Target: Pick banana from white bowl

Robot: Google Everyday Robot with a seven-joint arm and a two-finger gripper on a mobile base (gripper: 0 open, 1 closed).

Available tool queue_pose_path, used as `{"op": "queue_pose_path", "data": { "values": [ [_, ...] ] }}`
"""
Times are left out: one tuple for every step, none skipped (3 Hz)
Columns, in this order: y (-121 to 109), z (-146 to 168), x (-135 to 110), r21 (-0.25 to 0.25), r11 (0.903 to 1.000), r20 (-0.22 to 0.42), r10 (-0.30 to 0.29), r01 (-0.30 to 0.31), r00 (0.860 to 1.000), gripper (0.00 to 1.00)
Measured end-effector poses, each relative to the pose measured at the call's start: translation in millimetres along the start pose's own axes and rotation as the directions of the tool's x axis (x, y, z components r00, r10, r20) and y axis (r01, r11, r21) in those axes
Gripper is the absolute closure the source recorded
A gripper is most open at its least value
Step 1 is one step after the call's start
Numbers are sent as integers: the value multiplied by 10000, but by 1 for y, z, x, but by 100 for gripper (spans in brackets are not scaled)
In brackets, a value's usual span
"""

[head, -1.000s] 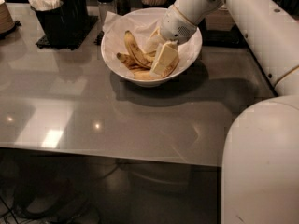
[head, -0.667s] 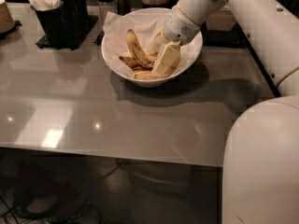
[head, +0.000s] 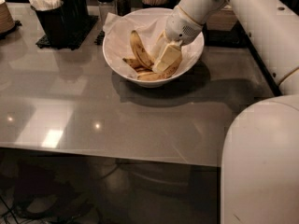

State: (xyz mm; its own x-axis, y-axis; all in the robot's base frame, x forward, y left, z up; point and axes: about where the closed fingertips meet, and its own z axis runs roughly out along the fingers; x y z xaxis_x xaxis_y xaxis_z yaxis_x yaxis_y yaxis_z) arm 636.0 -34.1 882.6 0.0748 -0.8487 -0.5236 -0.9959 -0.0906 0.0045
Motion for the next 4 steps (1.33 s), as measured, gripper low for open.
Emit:
{"op": "queue_pose_path", "data": {
  "values": [
    [0,0,-1,1,10000,0,1,-1,10000,53],
    [-4,3,8,207,9991,-89,384,-382,9992,55],
    [-4,2,6,207,9991,-89,384,-382,9992,40],
    [-5,5,9,241,9983,-202,531,-526,9984,46]
  ]
}}
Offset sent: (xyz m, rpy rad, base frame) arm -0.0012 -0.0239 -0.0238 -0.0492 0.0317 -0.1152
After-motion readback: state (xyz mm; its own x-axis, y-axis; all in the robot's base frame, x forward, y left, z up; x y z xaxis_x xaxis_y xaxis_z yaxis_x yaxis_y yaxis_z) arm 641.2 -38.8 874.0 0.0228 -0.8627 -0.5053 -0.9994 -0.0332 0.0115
